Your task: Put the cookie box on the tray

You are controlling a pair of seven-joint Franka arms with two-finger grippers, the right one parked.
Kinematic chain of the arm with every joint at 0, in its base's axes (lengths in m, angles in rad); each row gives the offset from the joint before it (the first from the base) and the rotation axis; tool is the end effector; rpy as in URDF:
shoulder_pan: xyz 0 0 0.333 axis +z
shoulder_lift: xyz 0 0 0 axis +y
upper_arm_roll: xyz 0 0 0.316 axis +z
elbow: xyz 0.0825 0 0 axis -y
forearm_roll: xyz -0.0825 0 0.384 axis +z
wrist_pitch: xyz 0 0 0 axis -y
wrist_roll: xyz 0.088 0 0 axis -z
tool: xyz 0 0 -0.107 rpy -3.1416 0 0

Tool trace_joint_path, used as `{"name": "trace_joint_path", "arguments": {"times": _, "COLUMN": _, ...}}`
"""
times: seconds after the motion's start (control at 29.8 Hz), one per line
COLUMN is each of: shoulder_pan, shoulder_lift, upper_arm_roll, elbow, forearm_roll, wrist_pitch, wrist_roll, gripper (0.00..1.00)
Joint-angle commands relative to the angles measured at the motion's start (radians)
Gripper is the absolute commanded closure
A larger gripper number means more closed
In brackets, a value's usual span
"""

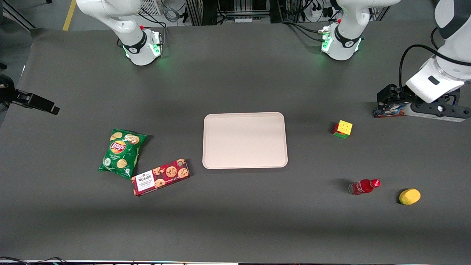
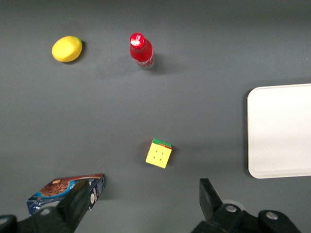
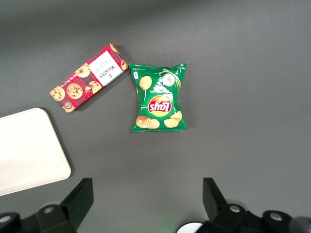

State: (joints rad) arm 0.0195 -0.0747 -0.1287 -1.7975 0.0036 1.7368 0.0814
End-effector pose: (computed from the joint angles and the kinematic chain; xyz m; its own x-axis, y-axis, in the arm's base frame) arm 0.5370 -0.0606 0.5716 0.9817 -0.1898 0.0123 -0.1896 -0.9818 -0.0142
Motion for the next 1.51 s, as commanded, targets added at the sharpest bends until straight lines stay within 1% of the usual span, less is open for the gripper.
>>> {"name": "trace_joint_path", "arguments": {"times": 0.0, "shoulder_pan": -0.01, "shoulder_lift": 0.009, "upper_arm_roll": 0.011, "elbow": 0.032, "forearm_roll": 0.016, "wrist_pitch": -0.045, "wrist_roll": 0.242, "gripper": 0.0}}
{"name": "trace_joint_path", "arguments": {"times": 0.07, "shoulder_pan": -0.007, "shoulder_lift": 0.006, "upper_arm_roll": 0.015, "elbow": 0.029, "forearm_roll": 0.036, "wrist_pitch": -0.046, "wrist_roll": 0.372, "gripper": 0.0}}
{"name": "trace_joint_path", "arguments": {"times": 0.17, "shoulder_pan": -0.009, "shoulder_lift": 0.006, "upper_arm_roll": 0.052, "elbow": 0.026, "forearm_roll": 0.061, "wrist_pitch": -0.046, "wrist_roll": 0.574, "gripper": 0.0}}
{"name": "trace_joint_path", "arguments": {"times": 0.34, "shoulder_pan": -0.007, "shoulder_lift": 0.004, "upper_arm_roll": 0.106, "elbow": 0.015, "forearm_roll": 0.07, "wrist_pitch": -0.03, "wrist_roll": 0.874, "gripper": 0.0}}
{"name": "trace_joint_path", "arguments": {"times": 0.47, "shoulder_pan": -0.003, "shoulder_lift": -0.002, "upper_arm_roll": 0.123, "elbow": 0.003, "forearm_roll": 0.09, "wrist_pitch": -0.028, "wrist_roll": 1.04, "gripper": 0.0}}
{"name": "trace_joint_path", "arguments": {"times": 0.6, "shoulder_pan": 0.002, "shoulder_lift": -0.034, "upper_arm_roll": 0.124, "elbow": -0.032, "forearm_roll": 0.131, "wrist_pitch": -0.005, "wrist_roll": 1.187, "gripper": 0.0}}
{"name": "trace_joint_path", "arguments": {"times": 0.81, "shoulder_pan": 0.004, "shoulder_lift": -0.103, "upper_arm_roll": 0.187, "elbow": -0.157, "forearm_roll": 0.131, "wrist_pitch": 0.081, "wrist_roll": 1.426, "gripper": 0.0}}
{"name": "trace_joint_path", "arguments": {"times": 0.94, "shoulder_pan": 0.002, "shoulder_lift": -0.131, "upper_arm_roll": 0.242, "elbow": -0.217, "forearm_roll": 0.121, "wrist_pitch": 0.096, "wrist_roll": 1.514, "gripper": 0.0}}
{"name": "trace_joint_path", "arguments": {"times": 1.07, "shoulder_pan": 0.004, "shoulder_lift": -0.155, "upper_arm_roll": 0.251, "elbow": -0.252, "forearm_roll": 0.118, "wrist_pitch": 0.089, "wrist_roll": 1.571, "gripper": 0.0}}
{"name": "trace_joint_path", "arguments": {"times": 1.18, "shoulder_pan": 0.002, "shoulder_lift": -0.215, "upper_arm_roll": 0.273, "elbow": -0.327, "forearm_roll": 0.118, "wrist_pitch": 0.099, "wrist_roll": 1.575, "gripper": 0.0}}
{"name": "trace_joint_path", "arguments": {"times": 1.34, "shoulder_pan": 0.004, "shoulder_lift": -0.301, "upper_arm_roll": 0.279, "elbow": -0.431, "forearm_roll": 0.125, "wrist_pitch": 0.122, "wrist_roll": 1.58, "gripper": 0.0}}
{"name": "trace_joint_path", "arguments": {"times": 1.48, "shoulder_pan": 0.004, "shoulder_lift": -0.361, "upper_arm_roll": 0.319, "elbow": -0.526, "forearm_roll": 0.127, "wrist_pitch": 0.168, "wrist_roll": 1.615, "gripper": 0.0}}
